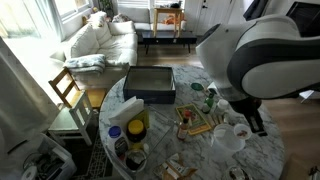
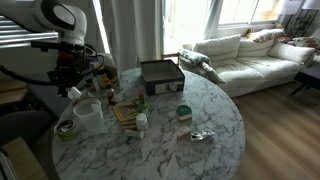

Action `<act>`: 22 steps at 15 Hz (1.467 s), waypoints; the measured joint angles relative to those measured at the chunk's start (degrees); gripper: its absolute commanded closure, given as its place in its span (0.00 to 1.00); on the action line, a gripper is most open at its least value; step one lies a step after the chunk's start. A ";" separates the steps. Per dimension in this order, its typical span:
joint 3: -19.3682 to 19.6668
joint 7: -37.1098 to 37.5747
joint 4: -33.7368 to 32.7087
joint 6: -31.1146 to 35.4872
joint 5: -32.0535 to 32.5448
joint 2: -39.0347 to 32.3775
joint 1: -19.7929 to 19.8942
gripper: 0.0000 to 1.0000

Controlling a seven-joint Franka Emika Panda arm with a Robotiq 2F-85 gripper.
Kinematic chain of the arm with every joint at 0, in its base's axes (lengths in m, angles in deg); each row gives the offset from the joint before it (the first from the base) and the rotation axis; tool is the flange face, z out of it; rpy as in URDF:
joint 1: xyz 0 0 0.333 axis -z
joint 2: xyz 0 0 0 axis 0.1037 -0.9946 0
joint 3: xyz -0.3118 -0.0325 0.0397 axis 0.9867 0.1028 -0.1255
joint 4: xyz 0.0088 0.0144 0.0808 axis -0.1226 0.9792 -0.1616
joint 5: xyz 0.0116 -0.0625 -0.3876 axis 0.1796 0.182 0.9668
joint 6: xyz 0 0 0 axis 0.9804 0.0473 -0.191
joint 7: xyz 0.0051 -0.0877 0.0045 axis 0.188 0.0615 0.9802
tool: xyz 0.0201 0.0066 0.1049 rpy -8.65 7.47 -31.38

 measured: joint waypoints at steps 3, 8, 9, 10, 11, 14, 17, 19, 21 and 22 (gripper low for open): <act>-0.34 2.02 0.06 0.32 0.56 -0.35 -0.23 0.86; -0.38 2.15 -0.12 -0.29 1.80 -0.52 -0.23 0.96; -0.48 2.15 -0.16 -1.04 3.18 -0.72 -0.27 0.96; -0.66 2.15 -0.21 -1.78 4.80 -0.99 -0.37 0.96; -0.93 2.15 -0.30 -2.53 6.60 -1.36 -0.54 0.96; -2.00 2.97 -0.61 -3.92 12.09 -2.77 -1.56 0.96; -3.14 4.77 -0.95 -5.33 17.07 -4.46 -2.81 0.96; -3.78 5.94 -1.04 -6.08 19.77 -5.54 -3.57 0.96; -4.33 7.14 -1.08 -7.12 21.91 -6.44 -4.27 0.96; -4.58 7.70 -1.10 -7.60 22.74 -6.80 -4.60 0.96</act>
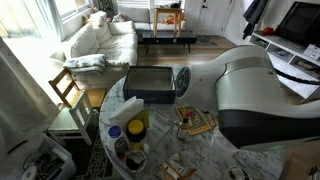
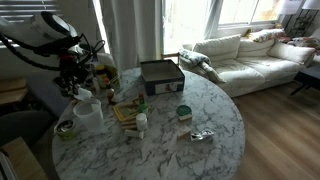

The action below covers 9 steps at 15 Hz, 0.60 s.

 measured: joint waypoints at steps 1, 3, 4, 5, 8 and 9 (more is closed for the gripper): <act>-0.21 0.60 0.00 -0.13 0.44 -0.26 -0.25 0.86; -0.27 0.67 -0.03 -0.13 0.46 -0.36 -0.34 0.86; -0.25 0.67 -0.06 -0.13 0.46 -0.36 -0.32 0.86; -0.23 0.67 -0.09 -0.13 0.46 -0.36 -0.31 0.86; -0.23 0.67 -0.12 -0.13 0.46 -0.36 -0.31 0.86; -0.23 0.67 -0.13 -0.13 0.46 -0.36 -0.31 0.86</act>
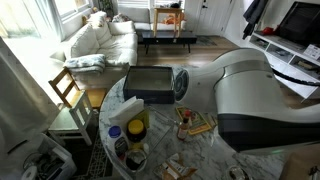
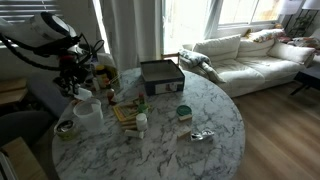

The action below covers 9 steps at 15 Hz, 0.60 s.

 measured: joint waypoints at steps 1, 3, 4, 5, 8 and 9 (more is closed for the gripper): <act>0.00 0.00 0.00 0.00 0.00 0.00 0.00 0.96; 0.00 0.00 -0.01 0.00 0.00 0.00 0.00 0.96; 0.00 0.00 -0.01 -0.02 0.06 0.00 0.00 0.96; 0.00 0.00 -0.01 -0.05 0.18 0.00 0.00 0.96; 0.00 0.00 -0.01 -0.26 0.59 0.00 0.00 0.96; 0.00 0.00 -0.01 -0.31 0.71 0.00 0.00 0.96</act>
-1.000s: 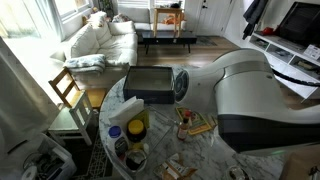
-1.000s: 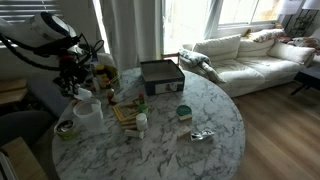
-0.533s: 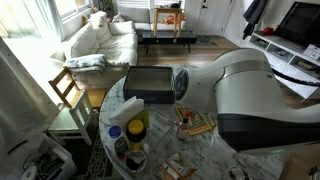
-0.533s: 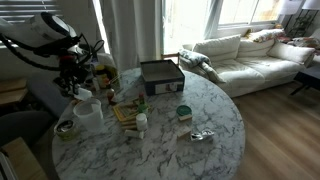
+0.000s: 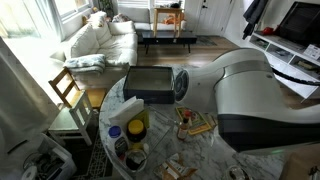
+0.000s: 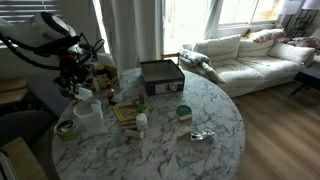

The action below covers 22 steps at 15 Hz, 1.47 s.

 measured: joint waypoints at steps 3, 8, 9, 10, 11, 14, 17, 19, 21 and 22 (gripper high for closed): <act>0.00 -0.28 -0.11 0.00 0.02 0.12 0.00 0.96; 0.29 -7.55 -0.62 2.81 -1.81 2.77 0.50 0.96; 0.55 -9.73 -0.59 4.11 -3.02 3.54 0.75 0.96; 0.89 -11.91 -0.52 5.51 -4.53 4.22 1.03 0.96; 1.27 -13.92 -0.37 6.65 -5.99 4.78 1.29 0.96; 1.75 -17.56 0.11 5.19 -6.07 5.06 1.60 0.96; 0.58 -17.94 0.32 -0.27 -2.27 3.57 0.73 0.96; -1.00 -17.14 0.13 -4.02 0.06 1.74 -0.65 0.96; -2.56 -15.15 -0.12 -6.94 1.23 -0.47 -2.18 0.96; -3.15 -13.71 -0.23 -8.12 1.42 -1.62 -2.86 0.96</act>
